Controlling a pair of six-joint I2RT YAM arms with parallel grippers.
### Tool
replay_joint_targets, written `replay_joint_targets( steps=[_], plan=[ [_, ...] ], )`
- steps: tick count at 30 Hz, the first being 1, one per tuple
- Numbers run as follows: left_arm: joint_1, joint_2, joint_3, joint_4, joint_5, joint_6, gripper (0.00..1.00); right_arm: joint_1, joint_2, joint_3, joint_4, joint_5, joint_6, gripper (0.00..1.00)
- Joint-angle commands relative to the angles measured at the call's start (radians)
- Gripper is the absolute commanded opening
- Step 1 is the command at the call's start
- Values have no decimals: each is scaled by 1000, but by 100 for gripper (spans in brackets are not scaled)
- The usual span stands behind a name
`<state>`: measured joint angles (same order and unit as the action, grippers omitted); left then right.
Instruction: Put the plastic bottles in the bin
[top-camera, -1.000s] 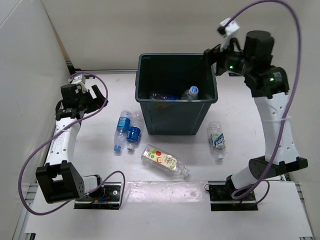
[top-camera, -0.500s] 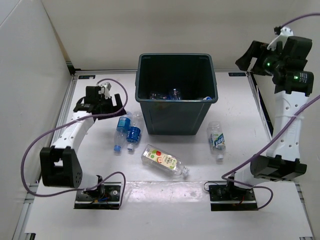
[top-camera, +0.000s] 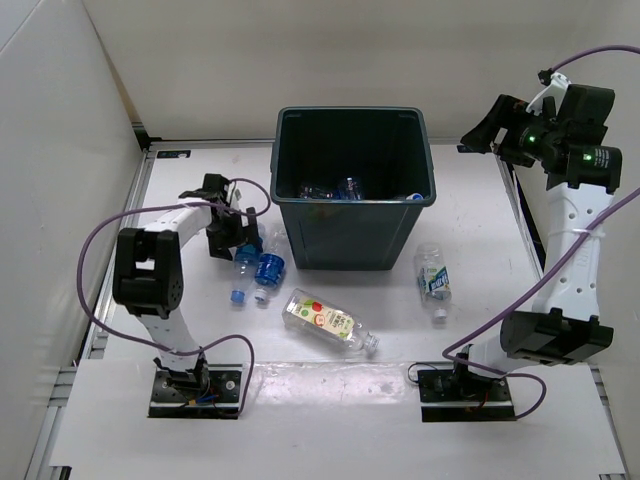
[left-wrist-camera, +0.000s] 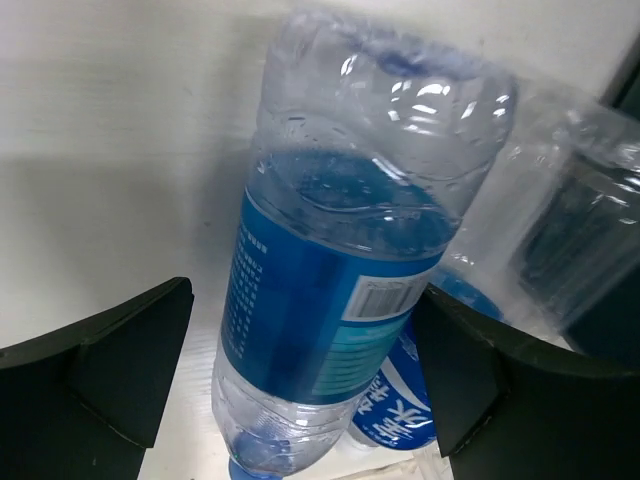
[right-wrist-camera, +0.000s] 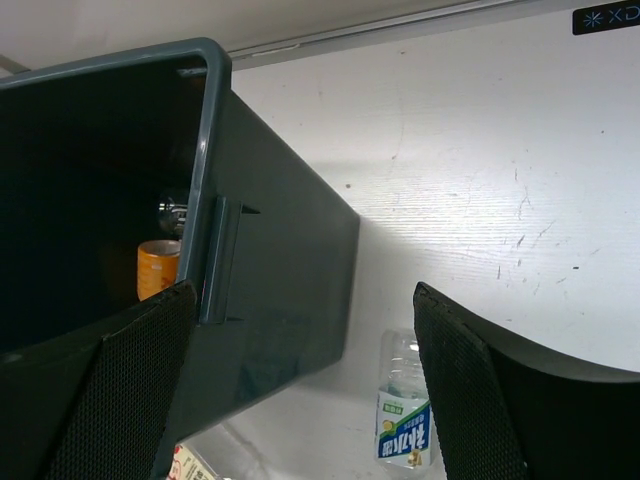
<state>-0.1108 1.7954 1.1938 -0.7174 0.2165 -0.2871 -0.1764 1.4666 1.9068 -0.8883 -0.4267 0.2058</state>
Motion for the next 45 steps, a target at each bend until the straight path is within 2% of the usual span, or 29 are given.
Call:
replay_joint_targets(
  steps=[1, 5, 8, 9, 13, 17, 22, 25, 30, 33, 35, 37, 45],
  plan=[
    [-15, -1, 43, -39, -14, -1, 100, -12, -22, 6, 15, -29, 20, 90],
    [-15, 36, 75, -62, -9, 6, 98, -26, -17, 6, 17, -41, 26, 90],
    [-7, 58, 111, -86, -12, 2, 86, -34, -17, -2, 25, -41, 33, 90],
    [-4, 68, 121, -91, -11, 5, 78, -35, -18, -9, 22, -43, 33, 90],
    [17, 82, 177, -132, -8, 8, 59, -44, -23, -41, 20, -41, 29, 90],
    [36, -7, 225, -126, -31, 5, 56, -58, -29, -71, 14, -41, 24, 90],
    [100, -102, 438, -125, -58, -7, 47, -57, -28, -130, 19, -34, 14, 88],
    [103, -143, 551, -88, -74, -3, 45, -46, -28, -155, 26, -27, 0, 88],
    [92, -220, 656, 27, -36, 49, 45, -32, -32, -196, 20, -12, -40, 88],
    [51, -270, 688, 113, -26, 121, 45, -31, -40, -215, 15, -1, -51, 88],
    [7, -301, 707, 174, -25, 175, 39, -31, -48, -224, 18, 2, -55, 88],
    [-25, -315, 728, 225, -8, 209, 39, -29, -49, -236, 18, 6, -60, 88],
    [-274, -295, 757, 265, -11, 364, 41, -9, -54, -256, 25, -3, -75, 88]
  ],
)
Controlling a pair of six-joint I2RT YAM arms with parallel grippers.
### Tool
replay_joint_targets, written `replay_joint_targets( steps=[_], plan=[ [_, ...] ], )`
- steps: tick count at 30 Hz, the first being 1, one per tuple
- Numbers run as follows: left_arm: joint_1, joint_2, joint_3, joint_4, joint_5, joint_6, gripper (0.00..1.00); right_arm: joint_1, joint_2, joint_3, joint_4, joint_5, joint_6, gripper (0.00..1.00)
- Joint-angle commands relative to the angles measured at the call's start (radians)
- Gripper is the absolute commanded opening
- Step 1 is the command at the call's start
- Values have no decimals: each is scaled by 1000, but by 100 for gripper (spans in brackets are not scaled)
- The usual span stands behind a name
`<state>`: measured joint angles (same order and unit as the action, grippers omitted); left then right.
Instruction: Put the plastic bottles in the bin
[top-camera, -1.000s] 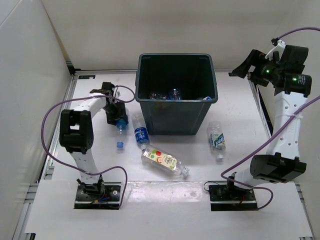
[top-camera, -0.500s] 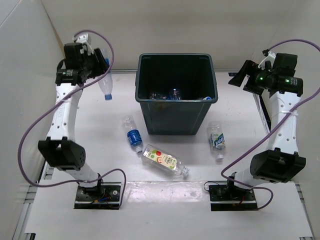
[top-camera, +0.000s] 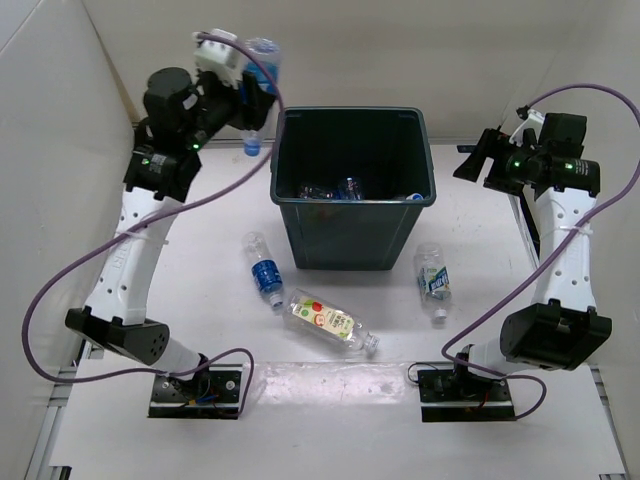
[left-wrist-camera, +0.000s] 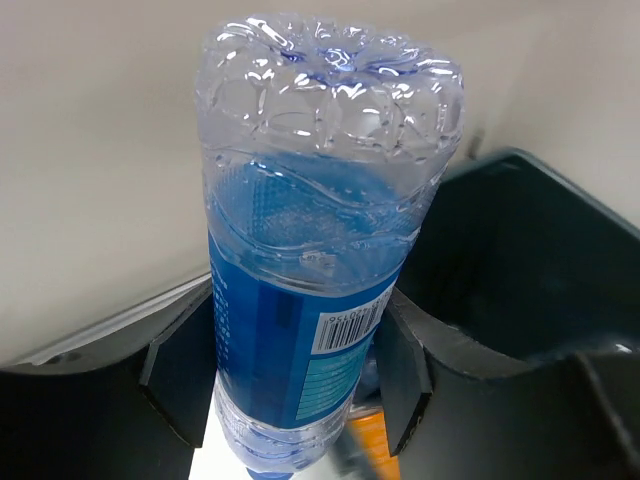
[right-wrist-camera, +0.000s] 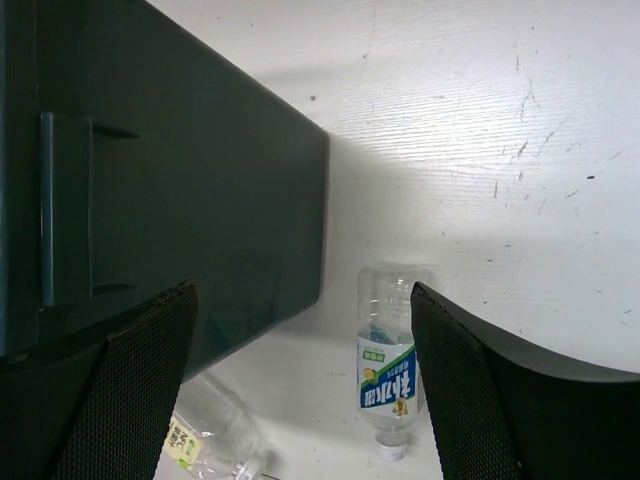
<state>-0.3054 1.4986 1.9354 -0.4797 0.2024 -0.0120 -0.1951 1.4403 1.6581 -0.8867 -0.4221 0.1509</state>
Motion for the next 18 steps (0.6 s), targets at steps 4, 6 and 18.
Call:
replay_joint_targets(
  steps=[4, 6, 18],
  plan=[
    [-169, 14, -16, 49, -24, 110, 44, 13, -37, -18, 23, -6, -31, 89],
    [-211, 23, -21, 47, -20, 122, 45, 13, -43, -26, 25, -10, -31, 89],
    [-347, 57, -56, -13, -60, 219, 49, 31, -55, -69, 41, -60, -54, 90]
  ],
)
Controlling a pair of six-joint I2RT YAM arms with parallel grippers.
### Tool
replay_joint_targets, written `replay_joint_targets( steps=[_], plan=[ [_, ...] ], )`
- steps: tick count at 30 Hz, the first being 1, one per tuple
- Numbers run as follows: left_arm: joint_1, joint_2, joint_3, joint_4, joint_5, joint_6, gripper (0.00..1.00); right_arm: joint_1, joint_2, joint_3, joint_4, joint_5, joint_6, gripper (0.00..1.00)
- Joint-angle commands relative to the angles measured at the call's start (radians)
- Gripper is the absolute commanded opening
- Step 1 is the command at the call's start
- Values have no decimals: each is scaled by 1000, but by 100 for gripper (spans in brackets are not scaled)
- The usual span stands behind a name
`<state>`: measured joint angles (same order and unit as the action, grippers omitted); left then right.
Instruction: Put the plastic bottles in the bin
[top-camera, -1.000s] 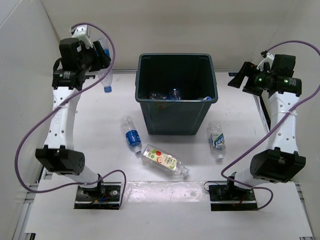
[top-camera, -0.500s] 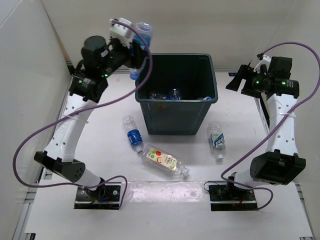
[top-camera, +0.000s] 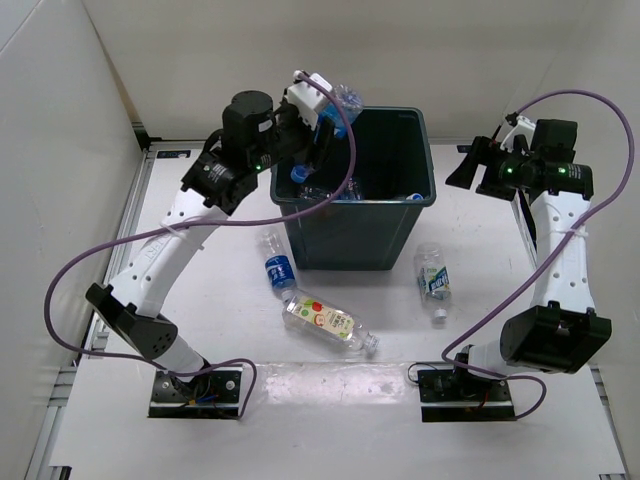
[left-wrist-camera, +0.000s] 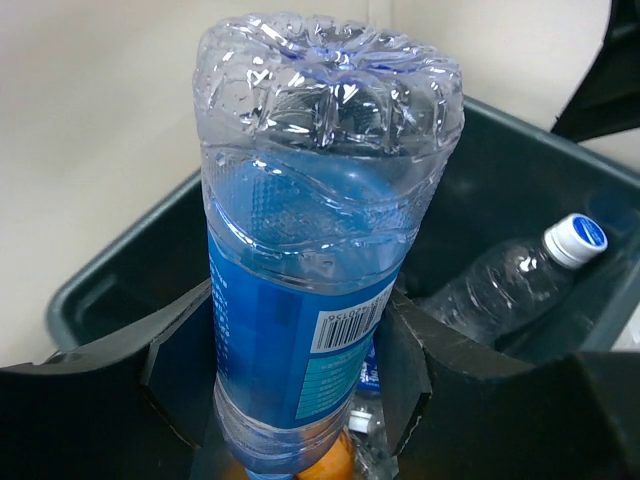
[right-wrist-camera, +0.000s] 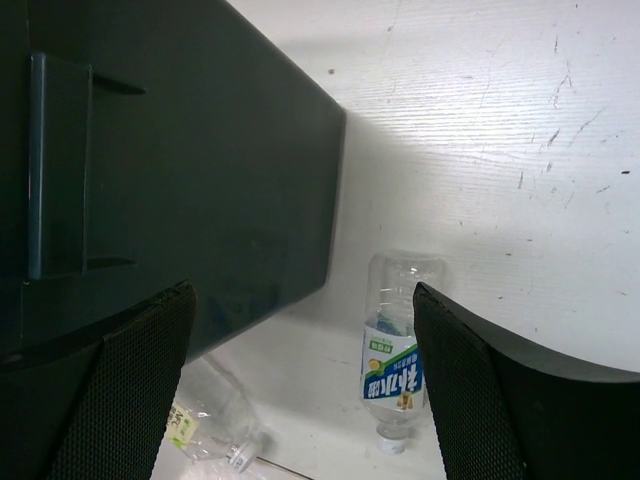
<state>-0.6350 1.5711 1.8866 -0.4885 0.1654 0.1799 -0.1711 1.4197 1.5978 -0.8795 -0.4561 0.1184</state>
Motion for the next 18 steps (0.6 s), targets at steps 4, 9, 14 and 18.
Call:
replay_joint_targets(
  steps=[4, 9, 14, 18],
  plan=[
    [-35, -16, -33, -25, -33, 50, 52, 7, -31, -15, 34, -23, -31, 90],
    [-35, -39, -64, -27, -52, 55, 59, 12, -33, -19, 33, -24, -40, 90],
    [-34, -57, -78, -31, -78, 85, 71, 12, -36, -36, 37, -27, -45, 90],
    [-35, -65, -86, -35, -92, 96, 75, 13, -36, -42, 37, -26, -46, 90]
  ],
)
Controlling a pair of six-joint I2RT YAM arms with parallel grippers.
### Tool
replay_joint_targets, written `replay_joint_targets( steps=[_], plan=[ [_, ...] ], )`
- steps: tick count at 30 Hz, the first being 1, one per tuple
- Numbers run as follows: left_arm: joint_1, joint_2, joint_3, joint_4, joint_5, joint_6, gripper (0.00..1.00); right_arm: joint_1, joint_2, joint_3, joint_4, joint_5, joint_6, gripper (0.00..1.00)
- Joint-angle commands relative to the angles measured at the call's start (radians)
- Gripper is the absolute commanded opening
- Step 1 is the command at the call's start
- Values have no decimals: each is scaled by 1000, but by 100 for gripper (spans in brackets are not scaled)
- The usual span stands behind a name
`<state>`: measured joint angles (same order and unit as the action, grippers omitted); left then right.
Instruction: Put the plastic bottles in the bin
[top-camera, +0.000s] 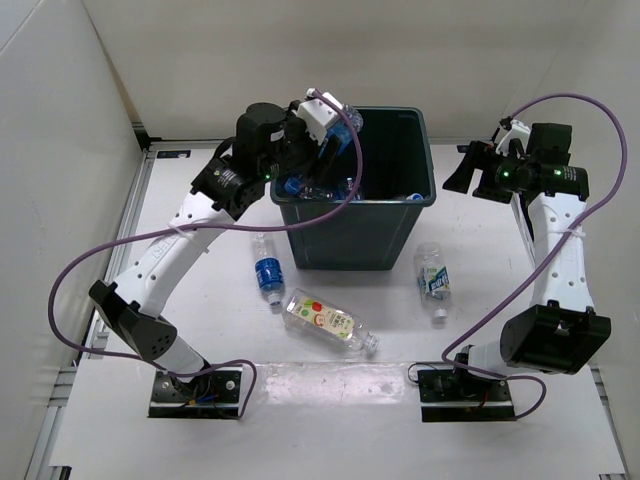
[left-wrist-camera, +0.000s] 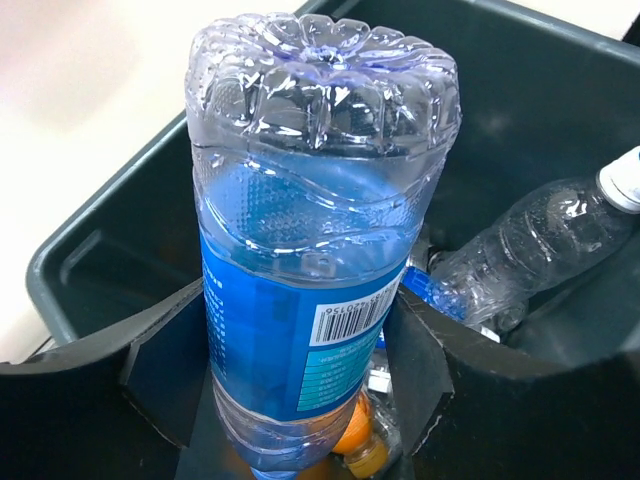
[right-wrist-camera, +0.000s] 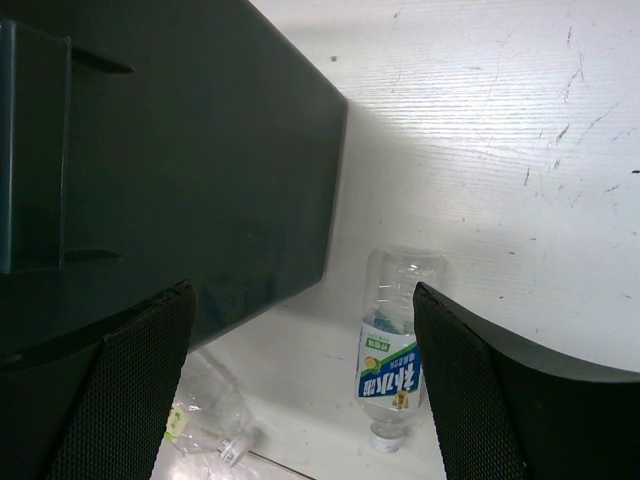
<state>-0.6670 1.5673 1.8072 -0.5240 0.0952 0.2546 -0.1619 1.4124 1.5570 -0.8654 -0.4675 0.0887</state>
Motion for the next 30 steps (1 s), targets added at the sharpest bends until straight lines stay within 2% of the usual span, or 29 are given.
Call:
replay_joint_targets(
  steps=[1, 13, 16, 17, 20, 26, 28, 30],
  plan=[
    [-3, -59, -8, 4, -23, 20, 75, 4, -27, -3, 23, -17, -17, 90],
    [-3, -66, -20, 7, -66, 20, 76, 2, -30, -9, 23, -13, -29, 90],
    [18, -104, -43, 83, -181, -3, 84, -1, -30, -8, 23, -16, -30, 90],
    [42, -116, -51, 108, -222, -12, 100, -4, -30, -9, 19, -16, -32, 90],
    [85, -187, -72, 209, -239, -5, 100, -5, -29, -15, 22, -16, -33, 90],
    [196, -197, 32, 200, -169, -58, 100, 9, -21, -18, 25, -14, -35, 90],
    [230, -226, 1, 234, -181, -104, 100, 12, -20, -15, 28, -14, -40, 90],
    [253, -248, -95, 307, -265, -162, 100, 10, -21, -15, 25, -8, -47, 90]
  ],
)
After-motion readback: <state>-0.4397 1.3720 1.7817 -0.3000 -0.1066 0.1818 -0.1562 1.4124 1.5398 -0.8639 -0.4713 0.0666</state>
